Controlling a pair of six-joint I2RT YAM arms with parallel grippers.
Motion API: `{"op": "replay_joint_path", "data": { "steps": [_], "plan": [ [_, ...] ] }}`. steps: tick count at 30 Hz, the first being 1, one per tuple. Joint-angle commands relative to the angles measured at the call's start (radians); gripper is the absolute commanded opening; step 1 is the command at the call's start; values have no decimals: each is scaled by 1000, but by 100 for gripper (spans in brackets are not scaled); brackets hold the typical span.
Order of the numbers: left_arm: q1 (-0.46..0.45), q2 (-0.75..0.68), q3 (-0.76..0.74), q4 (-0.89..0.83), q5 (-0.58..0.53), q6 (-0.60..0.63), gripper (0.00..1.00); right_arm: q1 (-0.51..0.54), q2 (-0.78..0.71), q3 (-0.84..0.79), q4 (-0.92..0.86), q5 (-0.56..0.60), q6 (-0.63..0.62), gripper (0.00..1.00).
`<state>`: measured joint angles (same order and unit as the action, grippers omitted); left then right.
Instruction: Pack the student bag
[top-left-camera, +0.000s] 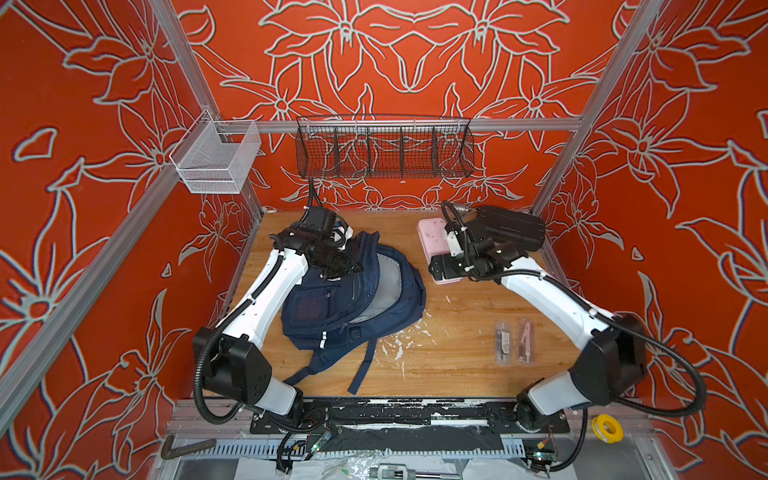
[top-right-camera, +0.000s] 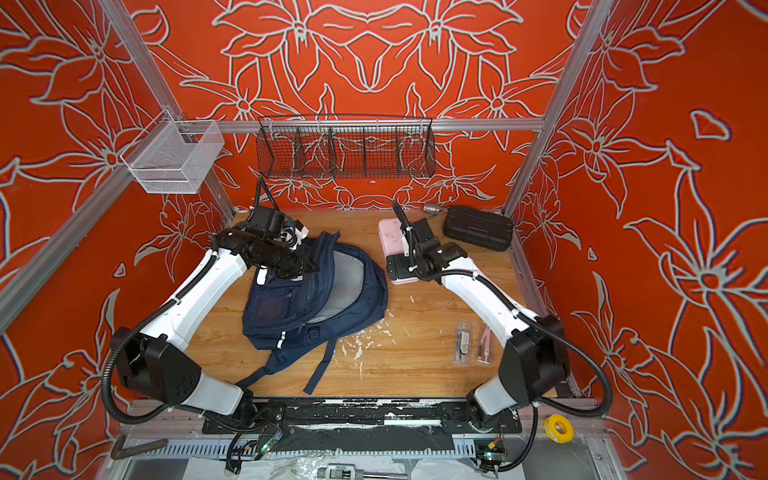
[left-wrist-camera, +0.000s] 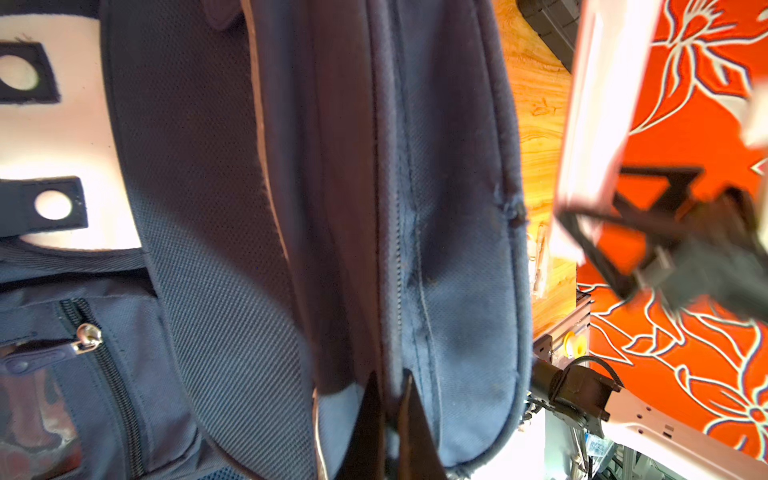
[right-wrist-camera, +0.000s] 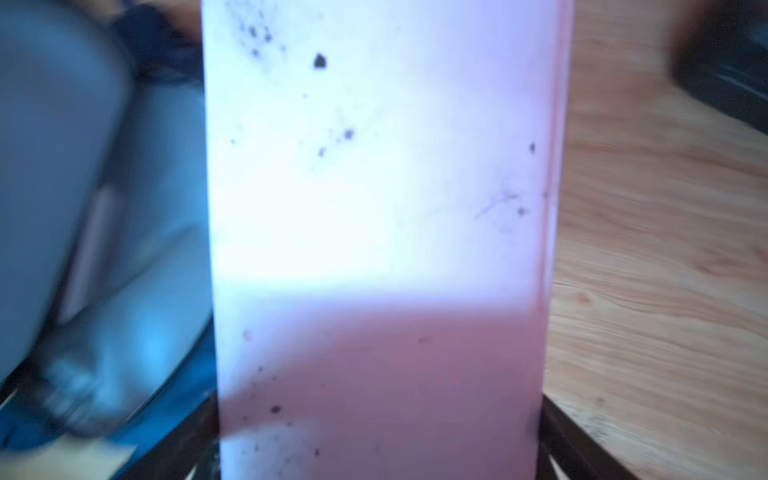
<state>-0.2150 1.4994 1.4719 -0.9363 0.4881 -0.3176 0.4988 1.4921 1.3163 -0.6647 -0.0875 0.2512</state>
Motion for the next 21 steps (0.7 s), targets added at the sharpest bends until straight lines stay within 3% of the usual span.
{"op": "replay_joint_path", "data": {
  "steps": [1,10,16,19,21],
  "plan": [
    [10,-4,21,21,12,23,0,75,20,1,-119,-109,-98,64],
    [9,-26,-11,60,26,-1,0,194,167,187,-227,-163,-96,63],
    [4,-17,-39,75,56,-10,0,237,321,383,-280,-187,-15,63],
    [3,-29,-73,99,61,-23,0,250,382,461,-280,-187,54,68],
    [3,-36,-96,119,68,-35,0,253,423,504,-282,-167,84,76]
  ]
}}
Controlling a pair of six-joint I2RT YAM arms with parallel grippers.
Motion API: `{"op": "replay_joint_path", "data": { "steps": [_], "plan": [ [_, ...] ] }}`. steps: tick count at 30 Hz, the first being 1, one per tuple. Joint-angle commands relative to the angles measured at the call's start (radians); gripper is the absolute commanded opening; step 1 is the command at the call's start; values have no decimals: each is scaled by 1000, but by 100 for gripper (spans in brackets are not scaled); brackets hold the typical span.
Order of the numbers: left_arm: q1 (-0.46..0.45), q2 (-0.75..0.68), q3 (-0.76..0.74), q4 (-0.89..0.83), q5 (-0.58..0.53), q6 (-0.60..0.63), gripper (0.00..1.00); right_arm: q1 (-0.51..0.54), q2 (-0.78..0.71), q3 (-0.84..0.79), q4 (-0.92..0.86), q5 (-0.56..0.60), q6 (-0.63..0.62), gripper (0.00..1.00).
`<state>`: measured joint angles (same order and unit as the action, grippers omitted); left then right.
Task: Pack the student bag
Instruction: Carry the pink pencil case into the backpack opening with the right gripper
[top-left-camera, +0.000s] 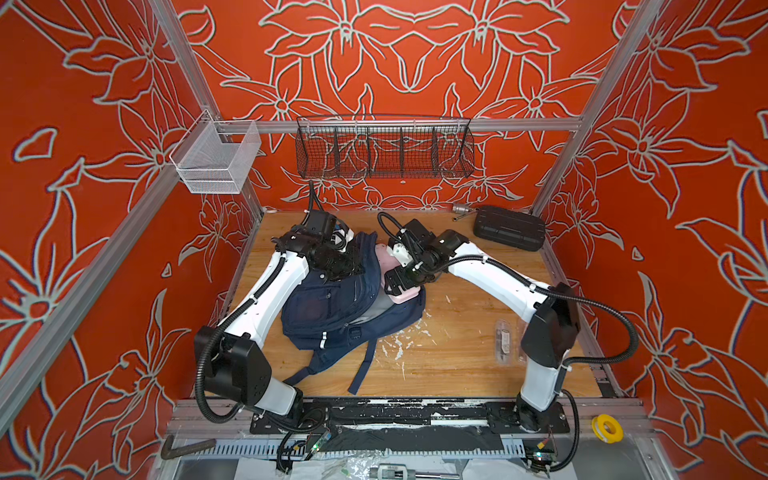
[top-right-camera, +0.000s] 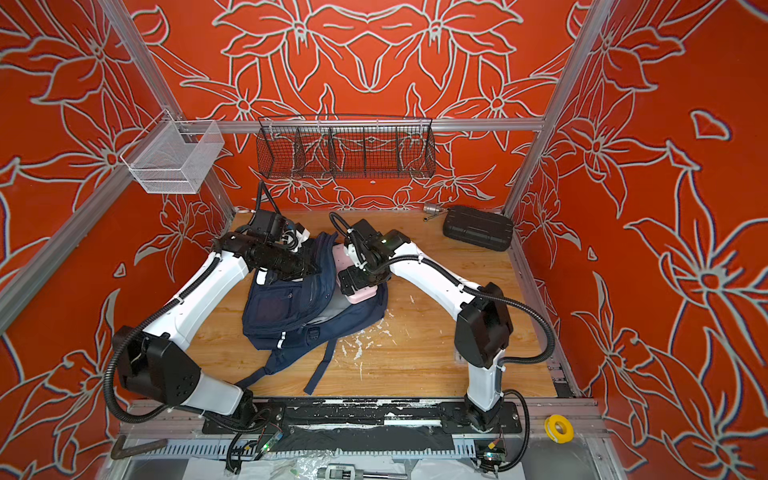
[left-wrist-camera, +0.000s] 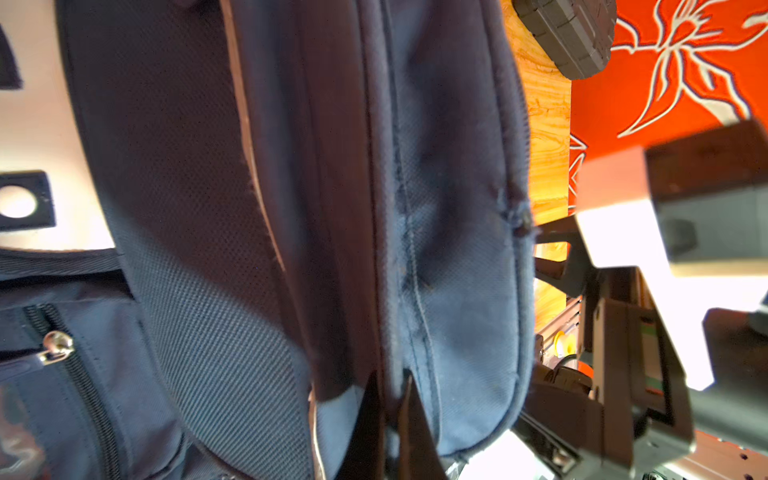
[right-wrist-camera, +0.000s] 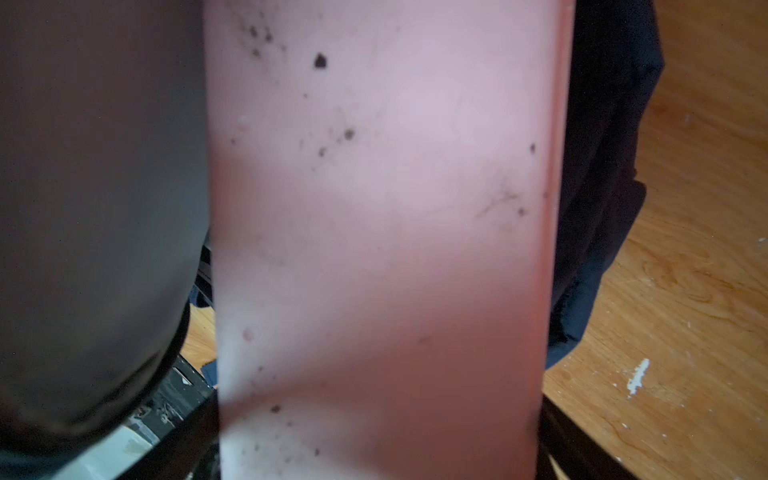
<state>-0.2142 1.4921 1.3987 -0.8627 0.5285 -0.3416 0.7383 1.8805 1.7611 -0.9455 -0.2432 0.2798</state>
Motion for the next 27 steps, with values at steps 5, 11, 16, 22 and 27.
{"op": "replay_joint_path", "data": {
  "steps": [5,11,16,22,27],
  "plan": [
    [2,-29,-50,79,43,-35,0,48,93,109,11,32,33,97],
    [3,-14,-23,56,14,-19,0,78,47,-27,187,81,-67,97],
    [3,-6,11,11,-12,5,0,79,-45,-195,382,118,-38,97],
    [4,-22,19,-1,-11,6,0,70,-195,-308,410,240,-84,97],
    [3,-3,43,-24,23,16,0,68,-284,-429,445,221,-239,90]
  ]
}}
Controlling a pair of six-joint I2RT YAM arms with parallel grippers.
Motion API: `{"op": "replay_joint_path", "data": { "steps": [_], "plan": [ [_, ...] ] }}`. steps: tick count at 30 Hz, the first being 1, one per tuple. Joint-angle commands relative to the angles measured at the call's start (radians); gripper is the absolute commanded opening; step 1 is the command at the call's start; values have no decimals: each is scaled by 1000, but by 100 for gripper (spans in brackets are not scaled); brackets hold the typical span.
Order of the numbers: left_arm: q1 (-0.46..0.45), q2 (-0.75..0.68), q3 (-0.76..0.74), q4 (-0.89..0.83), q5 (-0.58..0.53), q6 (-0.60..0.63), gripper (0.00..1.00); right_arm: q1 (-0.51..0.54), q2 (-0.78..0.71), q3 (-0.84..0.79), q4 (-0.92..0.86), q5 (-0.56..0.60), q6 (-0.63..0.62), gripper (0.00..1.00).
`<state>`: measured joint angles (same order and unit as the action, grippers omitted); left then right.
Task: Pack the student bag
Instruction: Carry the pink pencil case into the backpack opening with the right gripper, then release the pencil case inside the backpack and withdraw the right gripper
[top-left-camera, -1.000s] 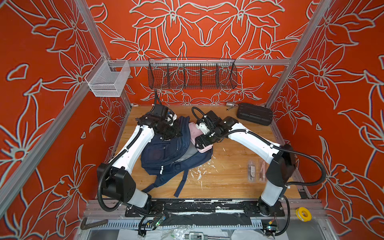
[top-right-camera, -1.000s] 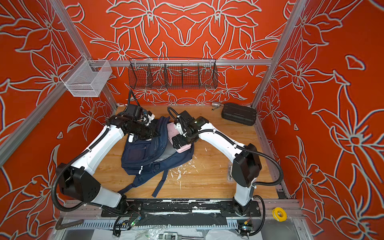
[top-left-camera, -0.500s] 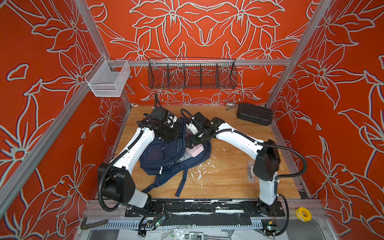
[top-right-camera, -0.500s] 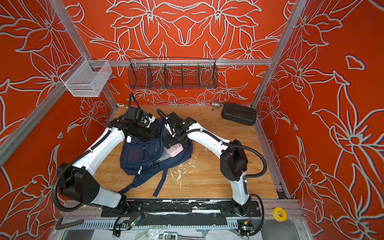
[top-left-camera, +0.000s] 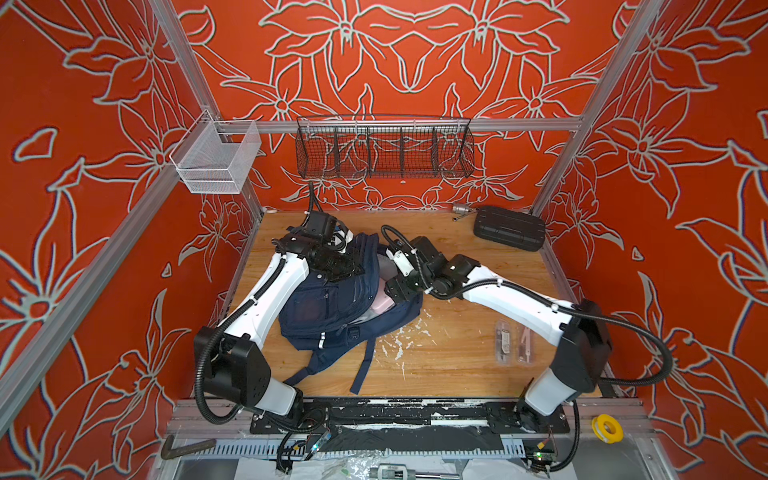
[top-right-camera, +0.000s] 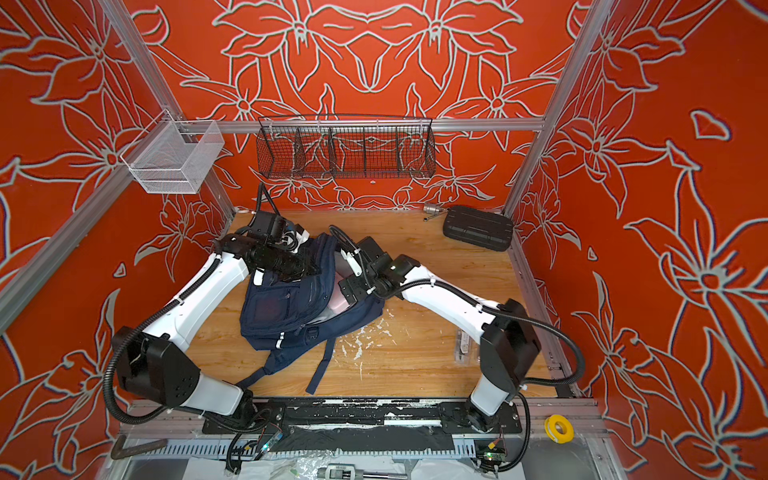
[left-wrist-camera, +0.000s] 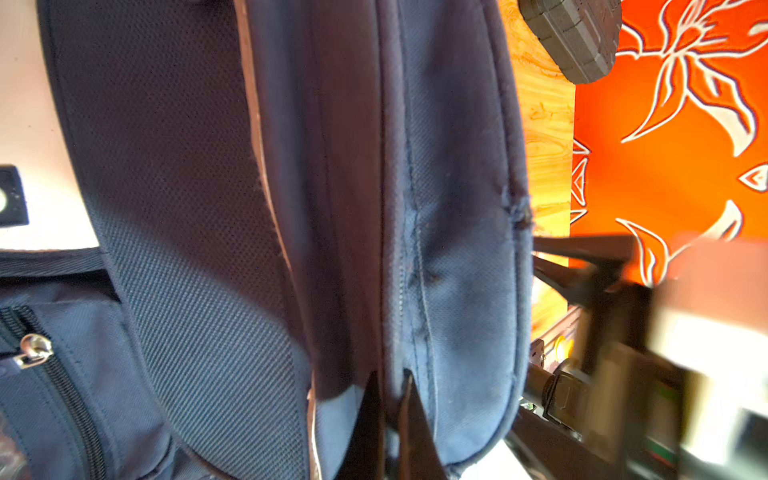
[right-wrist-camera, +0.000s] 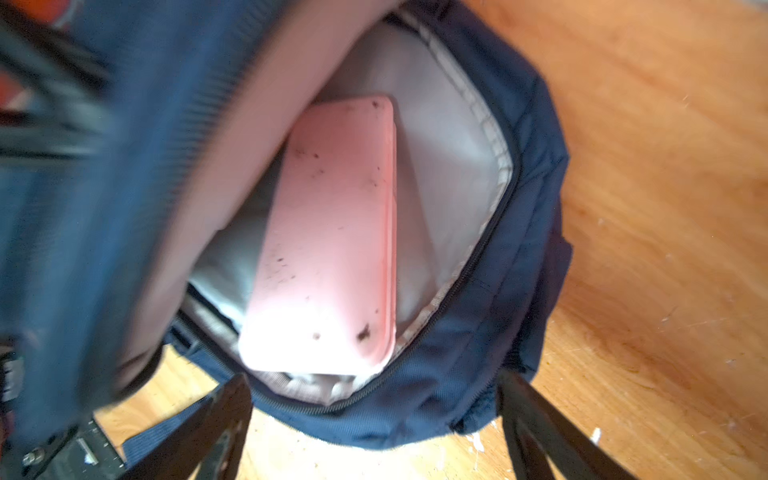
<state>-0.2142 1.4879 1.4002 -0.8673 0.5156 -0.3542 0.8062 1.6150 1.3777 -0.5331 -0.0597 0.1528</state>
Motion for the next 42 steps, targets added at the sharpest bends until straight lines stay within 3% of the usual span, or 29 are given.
{"op": "replay_joint_path", "data": {
  "steps": [1,5,11,16,19,22,23,26,30,36,39,42],
  "plan": [
    [3,2,46,-25,39,30,0,-4,-10,-49,12,58,-133,87],
    [1,-7,51,-35,46,27,0,-17,55,-44,-15,64,-140,74],
    [-12,-10,52,-16,57,4,0,-2,157,-54,124,-8,-72,48],
    [-35,8,56,-6,51,-4,0,11,202,-27,149,-38,-41,45],
    [-48,23,54,3,49,-11,0,1,151,-69,202,-16,21,47],
    [-68,35,61,2,28,2,0,-40,60,-128,198,46,90,56],
    [-76,37,68,-5,10,17,5,-58,24,-149,187,58,106,58],
    [-83,33,92,-46,-62,65,37,-106,-62,-209,134,82,136,65],
    [-83,-5,121,-119,-201,148,54,-171,-124,-254,30,93,201,74],
    [-83,-104,68,-182,-398,345,66,-231,-135,-282,161,-179,332,83],
    [-83,-168,-11,-141,-489,418,70,-222,-39,-225,201,-283,446,85],
    [-82,-229,-86,-88,-540,455,76,-193,57,-162,211,-337,481,87]
  ]
}}
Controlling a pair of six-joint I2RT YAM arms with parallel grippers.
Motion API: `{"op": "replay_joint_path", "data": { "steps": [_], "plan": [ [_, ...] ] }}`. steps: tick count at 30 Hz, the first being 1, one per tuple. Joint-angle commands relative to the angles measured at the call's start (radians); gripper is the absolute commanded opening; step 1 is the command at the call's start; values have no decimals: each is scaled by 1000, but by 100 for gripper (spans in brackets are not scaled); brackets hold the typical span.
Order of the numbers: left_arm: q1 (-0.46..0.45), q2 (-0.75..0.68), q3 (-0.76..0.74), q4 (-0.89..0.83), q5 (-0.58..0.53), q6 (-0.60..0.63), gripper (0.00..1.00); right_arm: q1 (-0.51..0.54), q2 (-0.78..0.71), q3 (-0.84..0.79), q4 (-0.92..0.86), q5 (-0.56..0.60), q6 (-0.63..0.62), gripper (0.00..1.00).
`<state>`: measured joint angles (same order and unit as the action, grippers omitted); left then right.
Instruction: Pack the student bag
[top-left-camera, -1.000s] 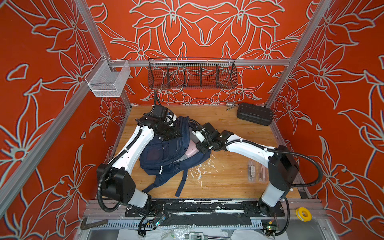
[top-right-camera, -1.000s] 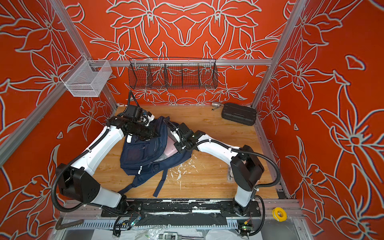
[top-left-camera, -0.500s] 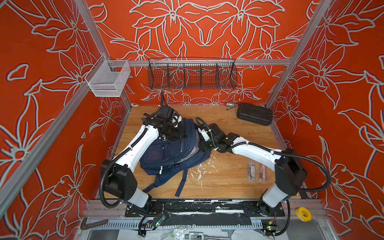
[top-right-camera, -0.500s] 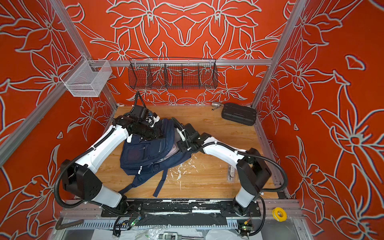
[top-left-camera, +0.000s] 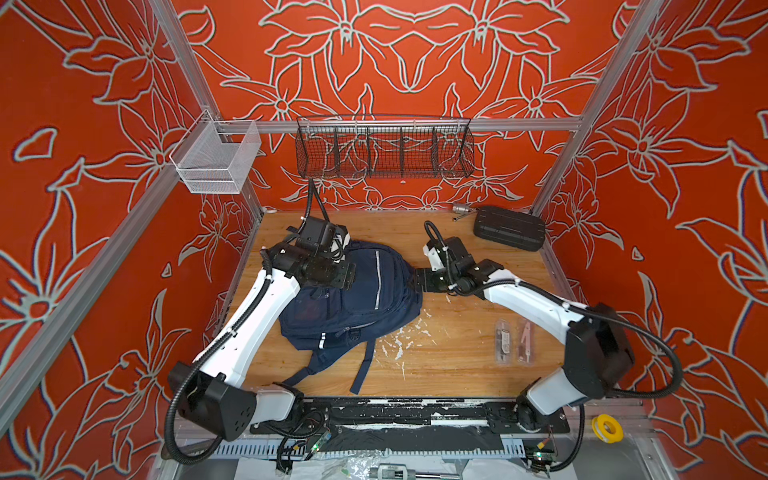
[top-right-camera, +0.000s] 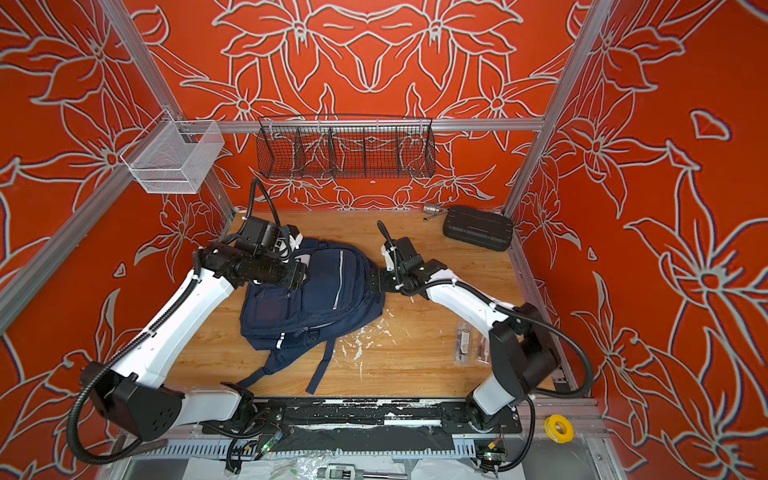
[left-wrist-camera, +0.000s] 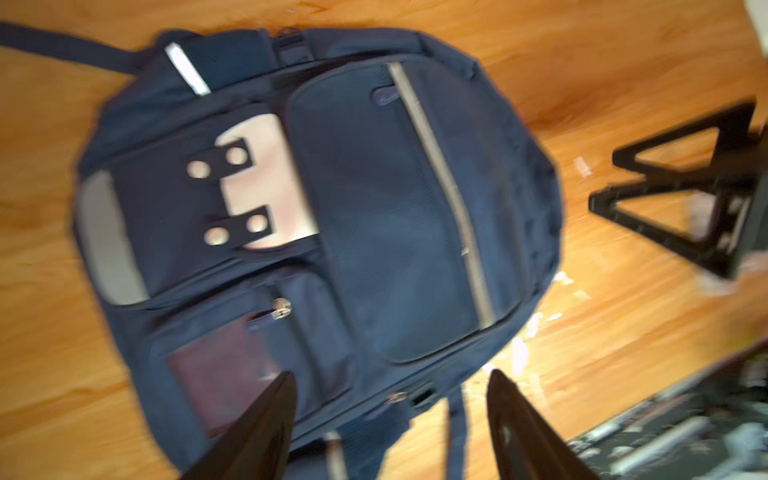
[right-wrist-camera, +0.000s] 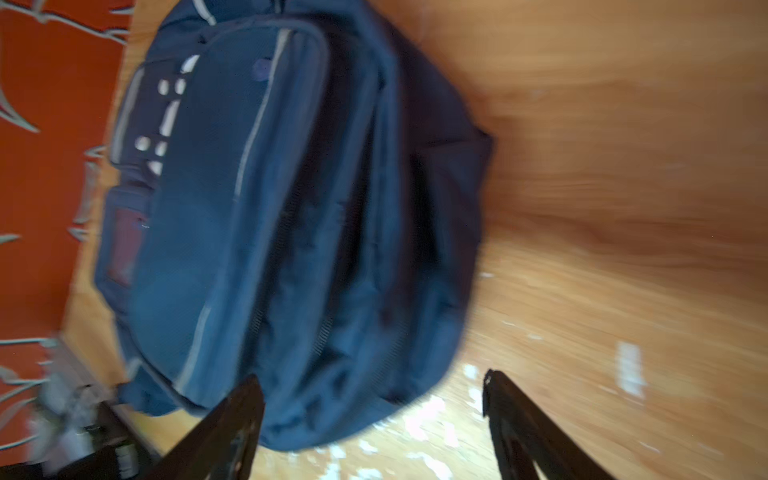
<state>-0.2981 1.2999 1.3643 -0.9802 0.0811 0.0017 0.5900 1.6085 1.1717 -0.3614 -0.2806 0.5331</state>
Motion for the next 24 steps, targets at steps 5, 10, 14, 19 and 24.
{"op": "replay_joint_path", "data": {
  "steps": [5,10,14,19,24],
  "plan": [
    [2,-123,-170,96,-118,173,80,39,163,96,82,-166,141,88],
    [3,-140,-215,105,-117,195,81,42,267,161,7,-160,159,87],
    [2,-139,-216,97,-116,200,81,41,294,145,24,-159,173,71],
    [3,-139,-221,84,-82,252,80,5,242,85,125,-170,193,29],
    [-12,-144,-256,107,9,387,70,-76,211,119,78,-204,129,0]
  ]
}}
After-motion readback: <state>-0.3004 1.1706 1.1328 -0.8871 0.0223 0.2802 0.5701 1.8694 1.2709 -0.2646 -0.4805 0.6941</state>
